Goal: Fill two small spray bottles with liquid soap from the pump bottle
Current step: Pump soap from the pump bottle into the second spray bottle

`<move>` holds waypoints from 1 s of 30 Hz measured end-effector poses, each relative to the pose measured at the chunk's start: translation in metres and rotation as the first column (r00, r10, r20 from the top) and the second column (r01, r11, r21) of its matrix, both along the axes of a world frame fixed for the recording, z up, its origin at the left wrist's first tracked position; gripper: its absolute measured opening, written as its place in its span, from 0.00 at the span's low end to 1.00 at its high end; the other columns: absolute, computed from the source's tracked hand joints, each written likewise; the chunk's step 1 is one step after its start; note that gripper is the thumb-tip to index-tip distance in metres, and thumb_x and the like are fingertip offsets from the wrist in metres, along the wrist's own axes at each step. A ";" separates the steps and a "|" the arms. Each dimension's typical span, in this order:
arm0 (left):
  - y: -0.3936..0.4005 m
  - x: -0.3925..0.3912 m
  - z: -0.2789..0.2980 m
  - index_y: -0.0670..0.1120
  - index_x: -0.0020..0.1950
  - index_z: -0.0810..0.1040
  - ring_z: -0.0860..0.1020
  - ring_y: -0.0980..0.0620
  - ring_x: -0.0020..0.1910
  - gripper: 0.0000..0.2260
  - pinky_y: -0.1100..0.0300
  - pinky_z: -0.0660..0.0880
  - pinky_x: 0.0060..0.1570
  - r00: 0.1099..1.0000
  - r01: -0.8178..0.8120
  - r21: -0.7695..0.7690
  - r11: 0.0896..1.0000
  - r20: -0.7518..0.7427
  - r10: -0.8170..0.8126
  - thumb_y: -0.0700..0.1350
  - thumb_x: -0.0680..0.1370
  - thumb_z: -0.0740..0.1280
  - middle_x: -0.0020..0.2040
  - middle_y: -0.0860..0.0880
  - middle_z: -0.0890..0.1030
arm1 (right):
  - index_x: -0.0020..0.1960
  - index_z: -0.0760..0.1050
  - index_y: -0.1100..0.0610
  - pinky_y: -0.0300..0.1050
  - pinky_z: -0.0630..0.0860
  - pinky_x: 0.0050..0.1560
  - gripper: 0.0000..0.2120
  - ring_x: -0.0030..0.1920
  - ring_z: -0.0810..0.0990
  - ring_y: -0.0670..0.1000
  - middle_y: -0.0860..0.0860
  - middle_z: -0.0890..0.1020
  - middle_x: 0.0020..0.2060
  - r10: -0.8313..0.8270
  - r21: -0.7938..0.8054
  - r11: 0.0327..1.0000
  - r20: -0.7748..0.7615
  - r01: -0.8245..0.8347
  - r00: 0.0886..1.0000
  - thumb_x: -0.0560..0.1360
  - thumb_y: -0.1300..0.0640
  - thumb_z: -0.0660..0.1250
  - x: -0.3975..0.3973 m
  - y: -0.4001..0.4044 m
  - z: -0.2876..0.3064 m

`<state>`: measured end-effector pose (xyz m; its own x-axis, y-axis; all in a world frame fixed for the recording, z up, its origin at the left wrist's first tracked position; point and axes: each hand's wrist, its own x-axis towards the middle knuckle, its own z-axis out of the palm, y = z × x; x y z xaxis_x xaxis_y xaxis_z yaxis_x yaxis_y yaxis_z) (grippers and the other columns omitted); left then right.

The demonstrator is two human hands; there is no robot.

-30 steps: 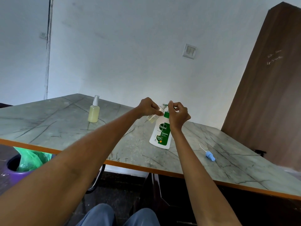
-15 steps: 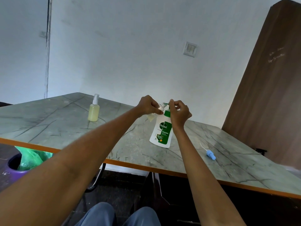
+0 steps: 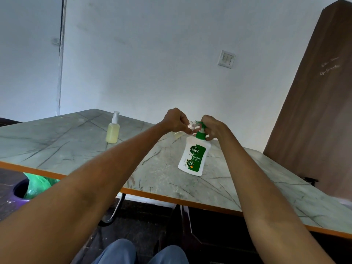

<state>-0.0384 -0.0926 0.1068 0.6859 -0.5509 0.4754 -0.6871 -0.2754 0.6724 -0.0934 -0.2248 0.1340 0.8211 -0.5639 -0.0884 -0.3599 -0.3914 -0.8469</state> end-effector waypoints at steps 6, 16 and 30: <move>-0.002 0.004 0.002 0.46 0.32 0.77 0.71 0.60 0.31 0.11 0.75 0.66 0.29 0.999 0.015 0.027 1.000 0.033 -0.015 0.43 0.62 0.79 0.32 0.56 0.75 | 0.38 0.70 0.57 0.50 0.72 0.50 0.16 0.44 0.76 0.54 0.56 0.82 0.41 0.035 -0.055 0.998 -0.071 -0.039 0.997 0.76 0.59 0.45 -0.004 0.001 0.004; -0.003 0.004 0.006 0.39 0.42 0.83 0.78 0.52 0.39 0.15 0.69 0.73 0.34 0.998 0.062 0.147 0.987 -0.036 -0.058 0.48 0.63 0.79 0.36 0.50 0.80 | 0.37 0.66 0.59 0.55 0.70 0.51 0.14 0.40 0.75 0.55 0.58 0.76 0.38 -0.008 -0.148 0.989 -0.117 -0.009 0.993 0.77 0.59 0.46 -0.003 0.004 -0.002; -0.012 0.004 0.027 0.35 0.48 0.82 0.76 0.53 0.31 0.18 0.67 0.75 0.34 0.996 0.070 0.348 0.935 0.025 -0.084 0.47 0.67 0.76 0.40 0.43 0.81 | 0.39 0.66 0.59 0.57 0.68 0.52 0.13 0.44 0.75 0.55 0.58 0.76 0.41 0.043 -0.118 0.991 -0.184 -0.065 0.982 0.77 0.58 0.46 -0.006 0.005 0.003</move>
